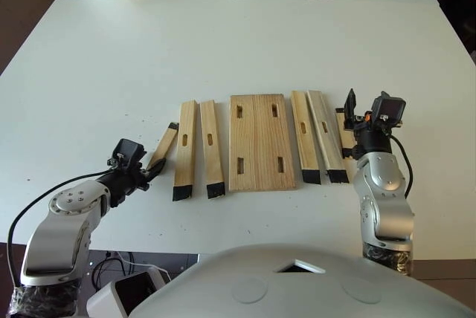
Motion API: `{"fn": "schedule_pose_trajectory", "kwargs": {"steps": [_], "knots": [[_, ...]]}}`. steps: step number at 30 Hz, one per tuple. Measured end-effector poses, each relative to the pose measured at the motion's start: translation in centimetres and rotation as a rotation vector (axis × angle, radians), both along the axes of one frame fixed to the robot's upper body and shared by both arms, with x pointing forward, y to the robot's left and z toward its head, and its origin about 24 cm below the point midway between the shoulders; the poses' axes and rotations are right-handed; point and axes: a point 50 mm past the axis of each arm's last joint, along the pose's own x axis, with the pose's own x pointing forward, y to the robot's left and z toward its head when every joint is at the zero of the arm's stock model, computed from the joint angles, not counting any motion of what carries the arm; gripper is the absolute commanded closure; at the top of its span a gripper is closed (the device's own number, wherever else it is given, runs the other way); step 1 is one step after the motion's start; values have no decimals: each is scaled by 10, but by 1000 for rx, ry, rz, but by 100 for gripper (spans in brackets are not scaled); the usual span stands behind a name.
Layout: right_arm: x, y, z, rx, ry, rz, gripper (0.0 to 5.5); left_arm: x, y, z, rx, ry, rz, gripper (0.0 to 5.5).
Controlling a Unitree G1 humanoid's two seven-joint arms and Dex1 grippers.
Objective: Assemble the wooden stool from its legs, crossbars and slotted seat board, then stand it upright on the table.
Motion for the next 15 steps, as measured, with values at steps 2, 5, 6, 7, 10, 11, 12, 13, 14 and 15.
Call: {"fn": "schedule_pose_trajectory", "kwargs": {"steps": [2,5,6,7,10,11,12,13,14,15], "knots": [[1,-1,1,-2,-5,-1,213,-1,-1,-2,-5,-19,12,366],[2,-3,1,-7,-5,-3,213,0,-1,-4,-7,-45,37,418],[2,-4,1,-10,-2,-5,213,1,0,-5,-5,-53,52,420],[2,-4,1,-11,-2,-5,213,2,2,-6,3,-67,76,421],[4,-4,1,-11,-2,-2,213,9,10,-6,51,-119,133,421],[4,-3,2,-10,-5,0,213,10,12,-5,67,-134,144,421],[5,-3,2,-10,-7,2,213,11,14,-5,76,-142,150,421],[6,-3,3,-10,-11,4,213,12,14,-4,80,-161,152,421],[7,-3,5,-12,-16,7,213,15,12,-2,75,-189,148,421],[9,-4,6,-19,-23,11,213,20,10,2,66,-228,141,421]]}}
